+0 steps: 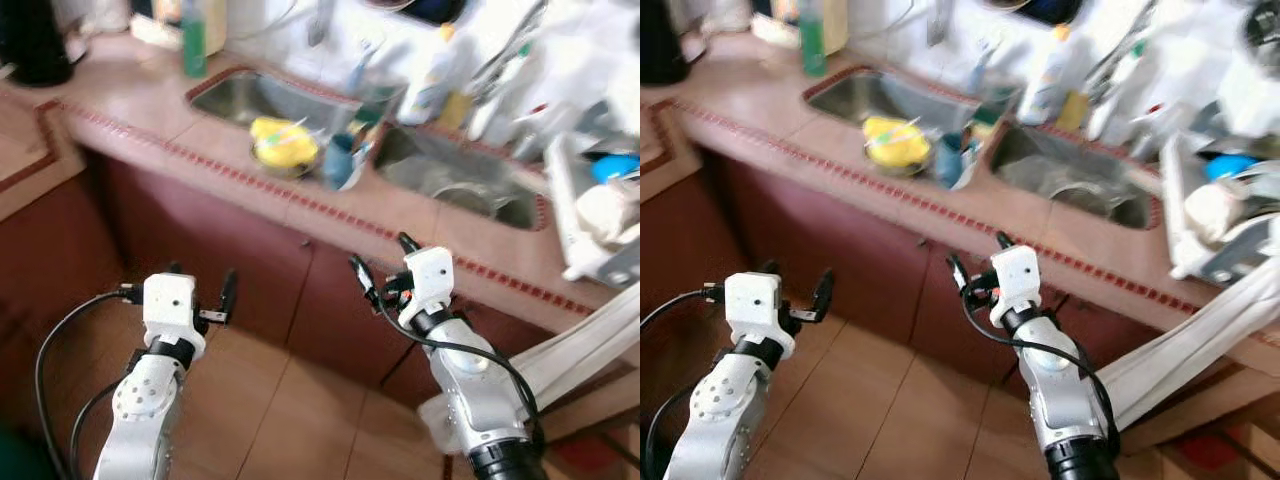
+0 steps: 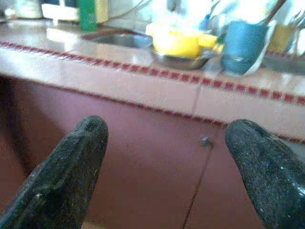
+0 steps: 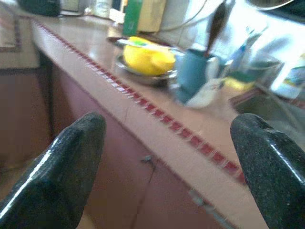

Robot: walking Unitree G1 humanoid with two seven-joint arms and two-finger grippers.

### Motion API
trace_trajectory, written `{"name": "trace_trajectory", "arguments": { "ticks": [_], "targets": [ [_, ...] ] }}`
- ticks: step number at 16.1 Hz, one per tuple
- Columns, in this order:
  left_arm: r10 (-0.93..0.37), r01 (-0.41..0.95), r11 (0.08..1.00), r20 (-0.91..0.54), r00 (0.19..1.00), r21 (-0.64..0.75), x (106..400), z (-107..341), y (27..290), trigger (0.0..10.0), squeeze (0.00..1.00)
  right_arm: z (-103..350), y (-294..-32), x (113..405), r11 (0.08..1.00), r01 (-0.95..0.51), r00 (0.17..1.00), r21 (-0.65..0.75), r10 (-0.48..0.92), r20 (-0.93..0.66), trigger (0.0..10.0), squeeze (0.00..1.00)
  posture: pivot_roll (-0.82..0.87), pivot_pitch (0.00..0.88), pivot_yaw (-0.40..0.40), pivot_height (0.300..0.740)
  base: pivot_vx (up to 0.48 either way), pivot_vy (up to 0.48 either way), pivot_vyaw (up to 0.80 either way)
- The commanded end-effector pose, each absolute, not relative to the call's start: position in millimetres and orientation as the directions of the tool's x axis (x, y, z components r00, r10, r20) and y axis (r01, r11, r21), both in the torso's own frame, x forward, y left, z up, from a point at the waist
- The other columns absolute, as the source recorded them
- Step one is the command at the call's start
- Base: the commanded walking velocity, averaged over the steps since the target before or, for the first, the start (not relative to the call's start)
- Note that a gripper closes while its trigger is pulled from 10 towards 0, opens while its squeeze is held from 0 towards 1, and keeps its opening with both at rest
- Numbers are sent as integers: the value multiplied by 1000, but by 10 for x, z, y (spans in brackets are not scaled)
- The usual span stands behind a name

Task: Kitchen organization

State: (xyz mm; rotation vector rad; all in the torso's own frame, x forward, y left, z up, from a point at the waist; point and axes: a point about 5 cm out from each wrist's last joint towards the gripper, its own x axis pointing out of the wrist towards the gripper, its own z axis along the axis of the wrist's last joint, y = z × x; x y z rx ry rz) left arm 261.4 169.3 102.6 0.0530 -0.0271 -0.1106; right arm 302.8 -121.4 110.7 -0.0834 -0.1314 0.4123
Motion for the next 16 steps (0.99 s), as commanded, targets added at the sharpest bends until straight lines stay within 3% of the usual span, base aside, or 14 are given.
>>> {"name": "trace_trajectory", "arguments": {
  "ticks": [1, 16],
  "targets": [
    [-132, 131, 990, 22, 991, 45, 2616, 1011, 1624, 10000, 0, 1097, -1295, 3040, 918, -378, 915, -117, 390, 103, 10000, 0, 76, 0, -151, 740, 292, 0, 0],
    [-136, 135, 990, 17, 991, 44, 2605, 988, 1592, 10000, 0, 1086, -1295, 3037, 911, -390, 910, -135, 404, 99, 10000, 0, 73, 0, -157, 740, 296, 0, 0]
  ]
}}
